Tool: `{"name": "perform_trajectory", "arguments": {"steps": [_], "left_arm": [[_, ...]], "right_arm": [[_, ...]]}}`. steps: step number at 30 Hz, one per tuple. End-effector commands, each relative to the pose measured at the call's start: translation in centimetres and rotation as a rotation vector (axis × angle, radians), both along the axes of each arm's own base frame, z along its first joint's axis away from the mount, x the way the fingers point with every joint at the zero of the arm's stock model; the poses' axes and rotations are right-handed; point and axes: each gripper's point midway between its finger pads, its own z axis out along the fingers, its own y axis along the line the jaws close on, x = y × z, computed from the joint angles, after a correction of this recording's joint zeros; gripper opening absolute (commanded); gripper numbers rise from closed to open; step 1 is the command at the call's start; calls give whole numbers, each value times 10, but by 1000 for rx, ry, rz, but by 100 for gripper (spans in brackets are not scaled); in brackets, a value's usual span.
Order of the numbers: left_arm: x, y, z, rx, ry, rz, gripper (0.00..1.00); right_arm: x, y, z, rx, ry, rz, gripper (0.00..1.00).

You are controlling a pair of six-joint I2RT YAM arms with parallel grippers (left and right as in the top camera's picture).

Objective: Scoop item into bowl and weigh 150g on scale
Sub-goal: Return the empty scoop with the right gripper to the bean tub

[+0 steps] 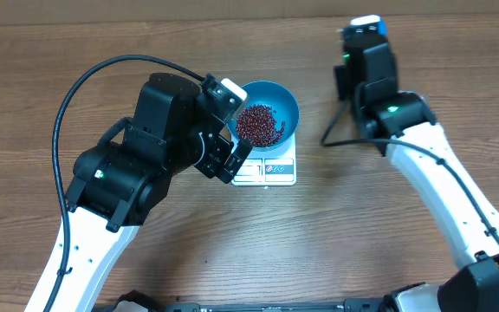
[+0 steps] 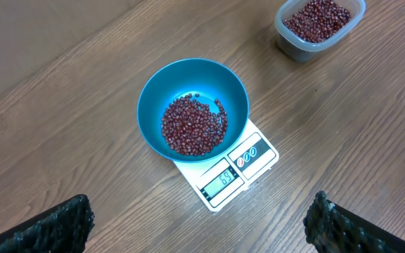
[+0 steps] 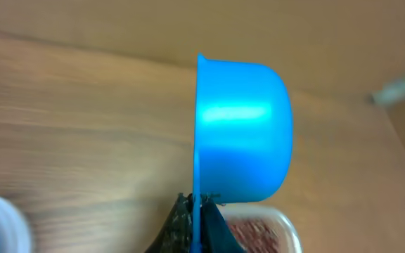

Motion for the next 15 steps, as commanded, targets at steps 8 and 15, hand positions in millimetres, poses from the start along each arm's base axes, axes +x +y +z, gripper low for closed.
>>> {"name": "perform_trajectory", "arguments": {"steps": [8, 15], "left_arm": [[0, -3, 9, -31, -10, -2, 100], [0, -3, 9, -30, -10, -2, 99]], "right_arm": [[-31, -67, -10, 39, 122, -217, 4], [-47, -74, -25, 21, 215, -231, 4]]}}
